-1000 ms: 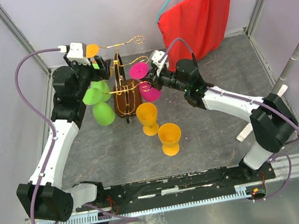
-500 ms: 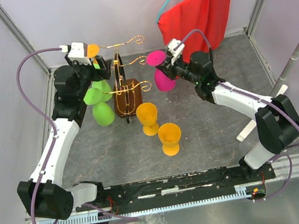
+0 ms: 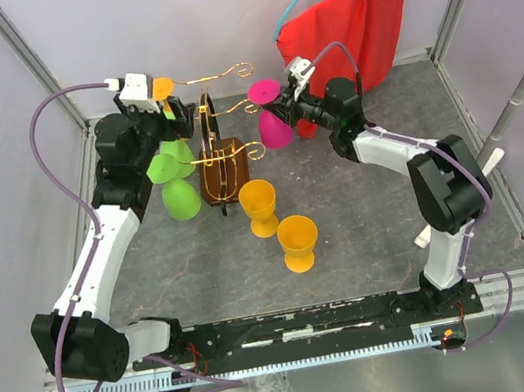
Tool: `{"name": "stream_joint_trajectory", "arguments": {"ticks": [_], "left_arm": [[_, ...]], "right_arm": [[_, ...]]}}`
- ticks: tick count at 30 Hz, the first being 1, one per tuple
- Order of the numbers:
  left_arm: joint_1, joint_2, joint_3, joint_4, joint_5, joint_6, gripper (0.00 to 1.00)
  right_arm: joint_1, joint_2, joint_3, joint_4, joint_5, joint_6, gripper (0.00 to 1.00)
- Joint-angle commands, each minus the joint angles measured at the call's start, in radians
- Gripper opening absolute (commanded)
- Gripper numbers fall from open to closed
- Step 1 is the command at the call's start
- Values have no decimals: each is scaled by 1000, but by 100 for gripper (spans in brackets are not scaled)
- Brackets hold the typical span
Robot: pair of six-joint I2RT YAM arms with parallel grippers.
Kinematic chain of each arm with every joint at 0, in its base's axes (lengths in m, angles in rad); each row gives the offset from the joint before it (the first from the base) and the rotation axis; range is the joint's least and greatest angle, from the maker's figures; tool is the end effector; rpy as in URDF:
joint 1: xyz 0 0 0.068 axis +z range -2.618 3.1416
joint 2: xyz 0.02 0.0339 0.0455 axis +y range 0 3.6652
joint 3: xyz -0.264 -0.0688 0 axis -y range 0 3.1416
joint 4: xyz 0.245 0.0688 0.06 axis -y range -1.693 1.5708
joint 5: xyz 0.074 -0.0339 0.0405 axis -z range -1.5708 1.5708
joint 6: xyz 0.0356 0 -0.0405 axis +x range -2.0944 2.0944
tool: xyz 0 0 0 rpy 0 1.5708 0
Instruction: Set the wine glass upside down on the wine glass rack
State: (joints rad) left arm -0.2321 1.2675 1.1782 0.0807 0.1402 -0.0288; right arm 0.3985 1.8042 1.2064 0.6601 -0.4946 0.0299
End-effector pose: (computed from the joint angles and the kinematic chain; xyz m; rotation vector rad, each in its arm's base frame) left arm 0.2906 -0.0738 0.4024 0.2705 1.5648 -0.3146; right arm 0.3828 0.1795 0.2886 -0.6735 1.4058 0.7119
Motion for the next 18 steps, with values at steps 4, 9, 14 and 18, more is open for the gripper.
{"name": "stream_joint_trajectory", "arguments": {"ticks": [4, 9, 14, 18], "left_arm": [[11, -5, 17, 41, 4, 20, 89], [12, -5, 19, 38, 1, 18, 89], [13, -3, 20, 36, 0, 16, 89], [12, -5, 18, 36, 0, 15, 89]], "right_arm": [[-25, 91, 165, 124, -79, 26, 1], [-25, 141, 225, 123, -96, 16, 1], [-25, 212, 300, 127, -119, 39, 1], [-25, 253, 353, 124, -120, 42, 1]]}}
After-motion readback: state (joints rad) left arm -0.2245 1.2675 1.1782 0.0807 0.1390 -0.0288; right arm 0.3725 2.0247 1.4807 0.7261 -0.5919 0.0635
